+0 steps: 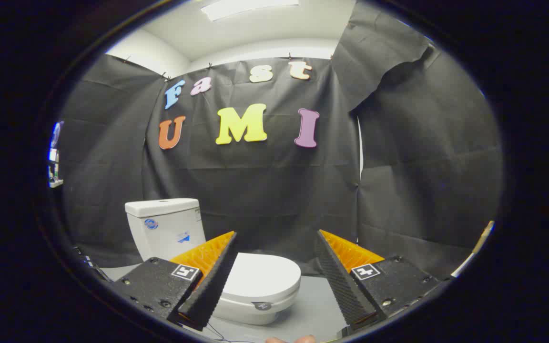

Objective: Open the toilet lid.

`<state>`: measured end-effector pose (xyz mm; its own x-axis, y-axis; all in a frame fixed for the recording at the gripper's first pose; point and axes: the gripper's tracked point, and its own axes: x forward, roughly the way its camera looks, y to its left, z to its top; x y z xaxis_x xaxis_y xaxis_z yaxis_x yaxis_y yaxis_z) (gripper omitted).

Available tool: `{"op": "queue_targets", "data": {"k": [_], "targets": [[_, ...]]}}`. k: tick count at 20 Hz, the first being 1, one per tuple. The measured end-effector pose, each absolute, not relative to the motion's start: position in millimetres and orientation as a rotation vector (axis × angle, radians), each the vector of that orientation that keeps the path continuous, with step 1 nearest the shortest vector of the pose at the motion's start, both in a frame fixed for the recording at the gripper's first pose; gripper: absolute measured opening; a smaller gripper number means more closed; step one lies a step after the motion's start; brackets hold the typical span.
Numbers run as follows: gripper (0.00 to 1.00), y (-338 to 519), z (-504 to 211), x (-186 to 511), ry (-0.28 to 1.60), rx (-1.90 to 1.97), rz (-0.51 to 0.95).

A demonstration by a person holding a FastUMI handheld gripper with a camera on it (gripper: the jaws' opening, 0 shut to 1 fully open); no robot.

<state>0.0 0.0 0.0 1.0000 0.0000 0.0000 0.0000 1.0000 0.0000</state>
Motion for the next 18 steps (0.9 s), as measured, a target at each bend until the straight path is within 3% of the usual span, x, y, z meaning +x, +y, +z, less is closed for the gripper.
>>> {"op": "queue_targets", "data": {"k": [18], "targets": [[1.00, 5.1, -0.1, -0.2, -0.012, -0.015, -0.020]]}}
